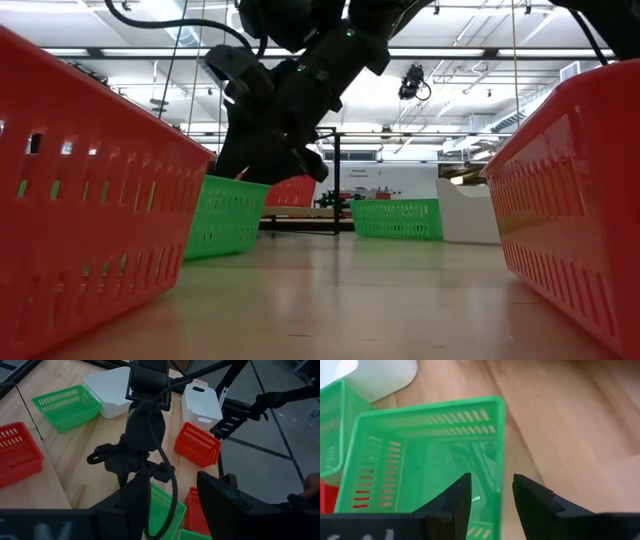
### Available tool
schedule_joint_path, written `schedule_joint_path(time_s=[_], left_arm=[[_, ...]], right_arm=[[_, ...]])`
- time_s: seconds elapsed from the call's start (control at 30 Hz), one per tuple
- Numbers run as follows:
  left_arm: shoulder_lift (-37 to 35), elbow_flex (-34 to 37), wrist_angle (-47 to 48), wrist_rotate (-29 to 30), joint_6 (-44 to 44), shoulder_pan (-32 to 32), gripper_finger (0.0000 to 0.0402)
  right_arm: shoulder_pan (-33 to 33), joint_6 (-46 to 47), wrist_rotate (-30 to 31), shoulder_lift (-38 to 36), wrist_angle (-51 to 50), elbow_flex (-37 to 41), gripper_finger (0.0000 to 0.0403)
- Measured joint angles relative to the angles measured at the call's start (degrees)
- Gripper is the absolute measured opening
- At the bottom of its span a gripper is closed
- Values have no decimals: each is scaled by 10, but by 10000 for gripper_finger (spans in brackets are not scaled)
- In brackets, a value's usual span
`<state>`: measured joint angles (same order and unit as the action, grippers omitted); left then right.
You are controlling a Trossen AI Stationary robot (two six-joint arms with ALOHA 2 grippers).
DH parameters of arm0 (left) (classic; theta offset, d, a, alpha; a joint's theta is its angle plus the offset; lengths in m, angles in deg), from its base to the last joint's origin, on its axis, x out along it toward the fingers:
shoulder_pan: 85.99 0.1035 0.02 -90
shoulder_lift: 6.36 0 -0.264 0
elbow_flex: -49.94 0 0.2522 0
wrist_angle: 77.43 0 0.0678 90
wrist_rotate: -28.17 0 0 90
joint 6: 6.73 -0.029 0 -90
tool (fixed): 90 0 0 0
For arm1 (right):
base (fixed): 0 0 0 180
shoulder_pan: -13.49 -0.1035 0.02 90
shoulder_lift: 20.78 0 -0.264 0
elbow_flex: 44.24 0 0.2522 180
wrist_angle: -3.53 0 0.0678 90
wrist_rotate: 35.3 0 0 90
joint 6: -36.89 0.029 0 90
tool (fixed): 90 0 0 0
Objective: Stack baskets on shelf by color
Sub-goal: Put the middle green bin on the shelf
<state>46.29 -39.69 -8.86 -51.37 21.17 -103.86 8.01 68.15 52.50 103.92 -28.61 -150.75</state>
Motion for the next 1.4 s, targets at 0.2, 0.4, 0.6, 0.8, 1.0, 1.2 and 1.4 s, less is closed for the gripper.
schedule_joint_path(time_s=[0.2, 0.4, 0.6, 0.8, 1.0, 1.2, 1.4], left_arm=[[1, 0, 0, 0, 1, 0, 172], [1, 0, -1, 0, 10, 0, 172], [1, 0, -1, 0, 15, 0, 172], [1, 0, -1, 0, 15, 0, 172], [1, 0, -8, 18, 15, 0, 172], [1, 0, -14, 19, 14, 0, 172], [1, 0, -14, 19, 7, 0, 172]], right_arm=[[-4, -10, 7, 0, -47, 0, 138], [-10, 0, 4, 0, -66, 13, 49], [-6, 70, -7, 0, -65, 18, 16], [9, 159, -55, -2, -81, 18, 6], [25, 303, -84, -5, -98, 18, 6], [42, 402, -82, -27, -83, 18, 6], [53, 423, -68, -78, -93, 18, 5]])
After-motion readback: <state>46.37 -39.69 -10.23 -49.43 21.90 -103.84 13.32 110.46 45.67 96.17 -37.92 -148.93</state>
